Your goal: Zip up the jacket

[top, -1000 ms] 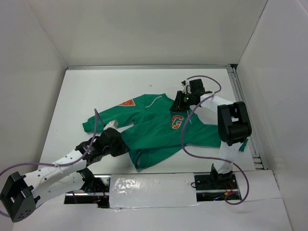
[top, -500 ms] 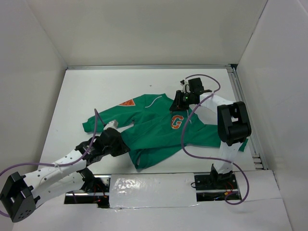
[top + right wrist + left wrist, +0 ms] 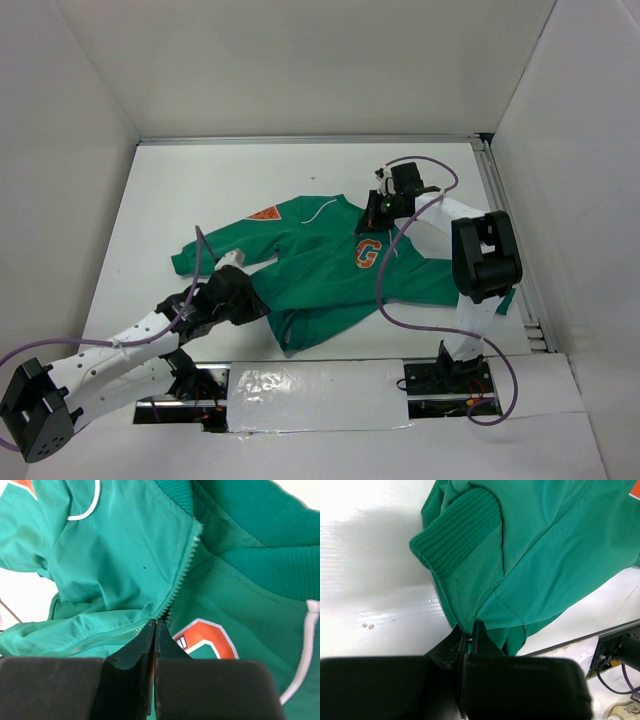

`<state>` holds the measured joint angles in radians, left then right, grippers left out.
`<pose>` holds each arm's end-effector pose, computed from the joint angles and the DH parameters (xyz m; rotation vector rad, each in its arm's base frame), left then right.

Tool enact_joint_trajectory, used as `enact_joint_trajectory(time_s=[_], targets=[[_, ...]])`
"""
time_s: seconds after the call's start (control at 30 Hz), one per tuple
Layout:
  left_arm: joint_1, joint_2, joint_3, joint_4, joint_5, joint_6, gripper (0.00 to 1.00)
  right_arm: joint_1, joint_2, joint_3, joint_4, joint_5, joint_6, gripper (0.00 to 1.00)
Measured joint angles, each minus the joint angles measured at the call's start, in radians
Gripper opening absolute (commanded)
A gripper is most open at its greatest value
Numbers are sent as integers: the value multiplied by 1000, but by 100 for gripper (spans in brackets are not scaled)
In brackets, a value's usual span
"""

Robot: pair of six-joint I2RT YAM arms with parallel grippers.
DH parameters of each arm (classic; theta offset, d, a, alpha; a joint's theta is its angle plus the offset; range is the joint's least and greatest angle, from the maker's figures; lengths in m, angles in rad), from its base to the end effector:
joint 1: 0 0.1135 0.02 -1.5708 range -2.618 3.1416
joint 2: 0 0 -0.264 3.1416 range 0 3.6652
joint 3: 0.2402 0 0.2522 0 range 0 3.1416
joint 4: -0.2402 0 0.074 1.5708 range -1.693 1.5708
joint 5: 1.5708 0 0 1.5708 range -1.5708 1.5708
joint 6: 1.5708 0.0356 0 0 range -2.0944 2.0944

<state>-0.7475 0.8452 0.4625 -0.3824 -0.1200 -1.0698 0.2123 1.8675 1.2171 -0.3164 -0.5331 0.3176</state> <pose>0.1300 -0.1147 0.1994 -0.4563 2.4152 -0.7351 0.3754 0.0994 0.1792 -0.0827 2.5673 0.8832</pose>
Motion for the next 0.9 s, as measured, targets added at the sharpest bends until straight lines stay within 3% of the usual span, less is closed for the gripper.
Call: enact_joint_trajectory(time_s=[0.17, 0.33, 0.53, 0.73, 0.9], targets=[[0, -8, 17, 0, -36, 2, 0, 25, -25, -6, -26, 149, 3, 0], [5, -7, 114, 8, -117, 30, 0, 158, -46, 60, -114, 612, 3, 0], [74, -7, 205, 31, -155, 50, 0, 193, 5, 279, -113, 937, -29, 0], [166, -16, 204, 41, -137, 46, 0, 134, 39, 375, -91, 928, -63, 0], [204, -33, 198, 45, -119, 40, 0, 130, 168, 586, -131, 883, -76, 0]])
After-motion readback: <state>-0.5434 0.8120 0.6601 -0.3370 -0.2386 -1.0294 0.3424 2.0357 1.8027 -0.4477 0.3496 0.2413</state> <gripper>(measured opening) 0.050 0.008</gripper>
